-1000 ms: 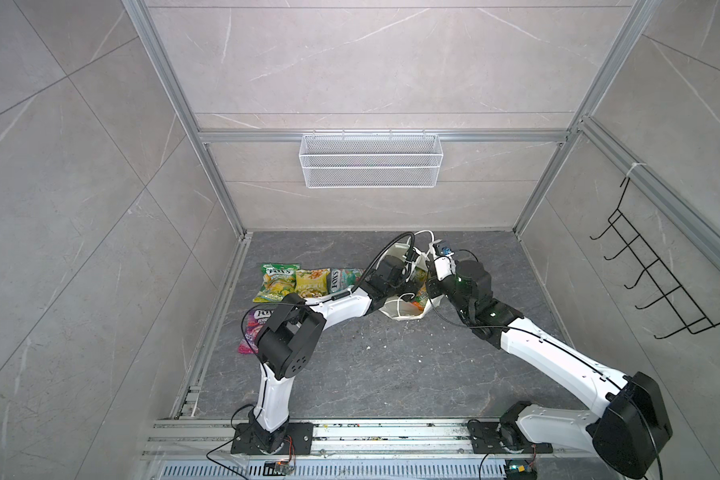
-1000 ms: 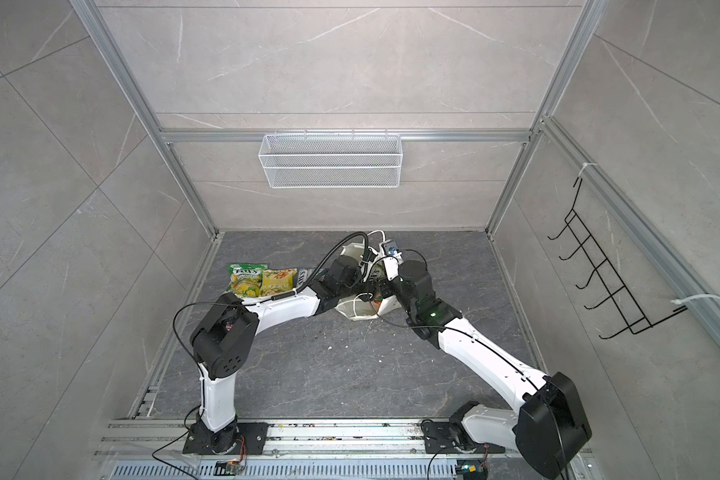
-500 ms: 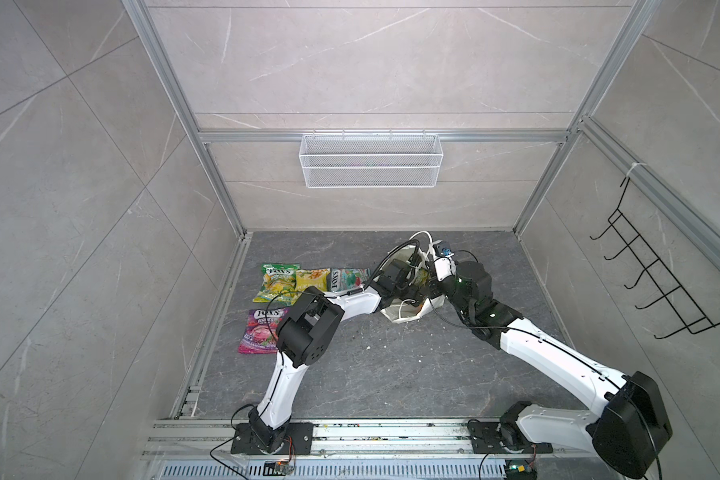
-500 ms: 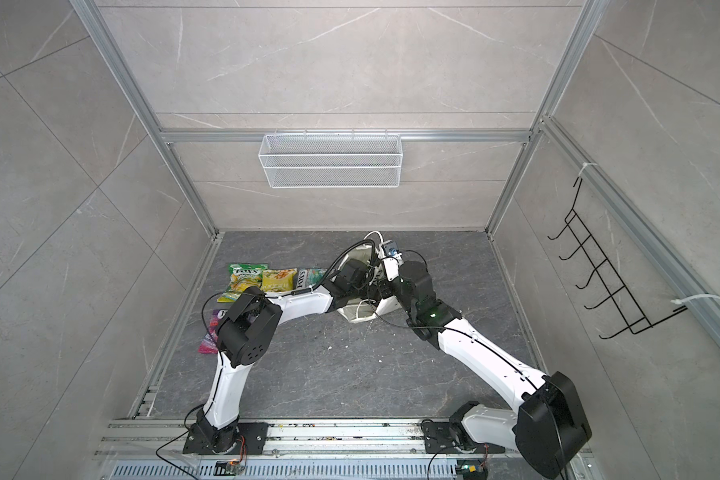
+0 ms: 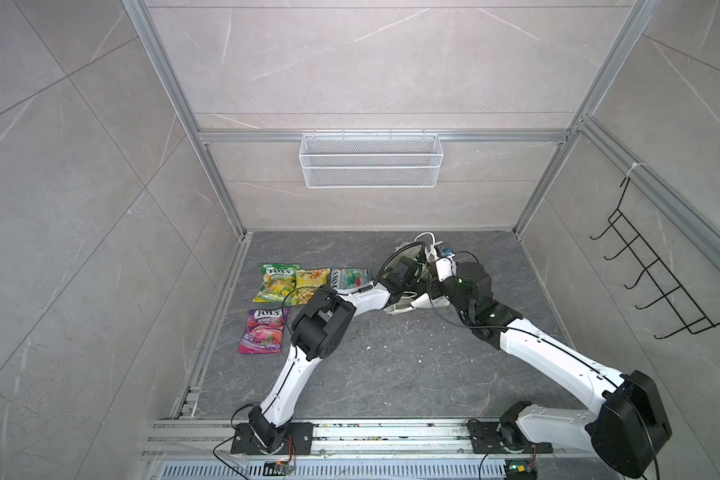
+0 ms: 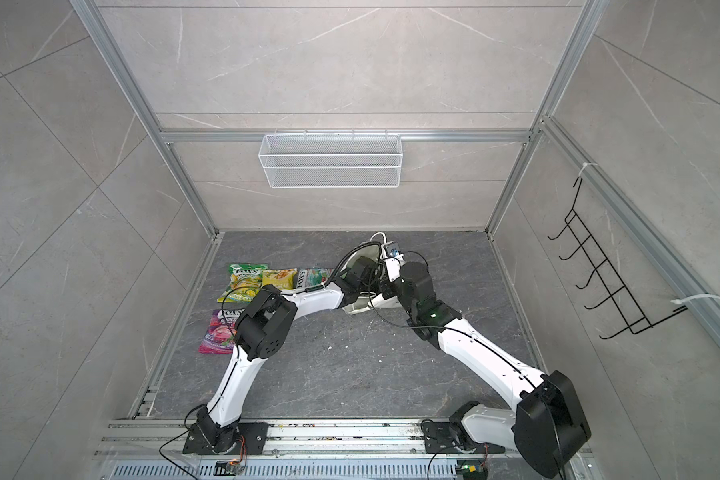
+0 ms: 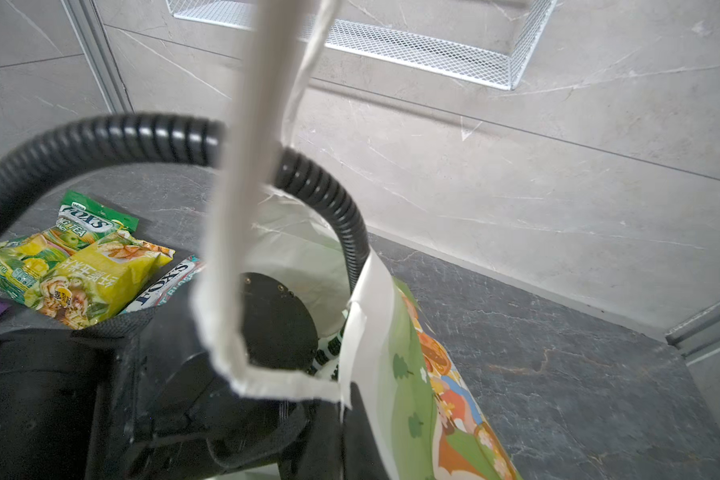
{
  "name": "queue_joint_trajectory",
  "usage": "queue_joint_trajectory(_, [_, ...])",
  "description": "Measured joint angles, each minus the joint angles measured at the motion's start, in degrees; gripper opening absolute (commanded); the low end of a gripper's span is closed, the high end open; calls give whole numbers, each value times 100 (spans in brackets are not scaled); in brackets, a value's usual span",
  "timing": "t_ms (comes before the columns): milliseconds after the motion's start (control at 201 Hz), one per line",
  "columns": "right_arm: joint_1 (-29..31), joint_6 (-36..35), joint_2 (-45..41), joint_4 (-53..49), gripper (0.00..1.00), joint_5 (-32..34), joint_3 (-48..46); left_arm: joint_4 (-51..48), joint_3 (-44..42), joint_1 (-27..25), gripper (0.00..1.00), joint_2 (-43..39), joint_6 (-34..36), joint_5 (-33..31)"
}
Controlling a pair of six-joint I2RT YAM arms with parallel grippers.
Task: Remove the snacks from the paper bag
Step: 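Lift the green packet up out of the bag with the left gripper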
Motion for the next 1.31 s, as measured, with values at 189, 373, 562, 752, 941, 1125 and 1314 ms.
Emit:
queue_joint_trajectory(189, [2, 17, 0, 7, 0, 72, -9, 205, -184, 15, 5, -59, -13, 9])
queue_joint_trajectory(373, [17, 17, -2, 28, 0, 81, -9, 339, -608, 22, 0, -345, 24, -11])
queue_joint_trajectory(562, [61, 17, -2, 39, 0, 122, -9, 393, -1025, 22, 0, -697, 90, -11])
queue_joint_trajectory(752, [96, 17, 0, 42, 0, 208, -9, 457, -1368, 22, 0, -1121, 151, 7])
queue_joint_trajectory(941, [96, 28, 33, 44, 0, 369, -9, 638, -1777, 22, 0, -1690, 155, 81])
queue_joint_trajectory(1125, [105, 61, 114, 72, 0, 577, -7, 754, -2052, 22, 0, -2212, 155, 151])
queue_joint_trajectory(1314, [107, 61, 201, 92, 0, 732, 66, 879, -2291, 22, 0, -2647, 157, 162])
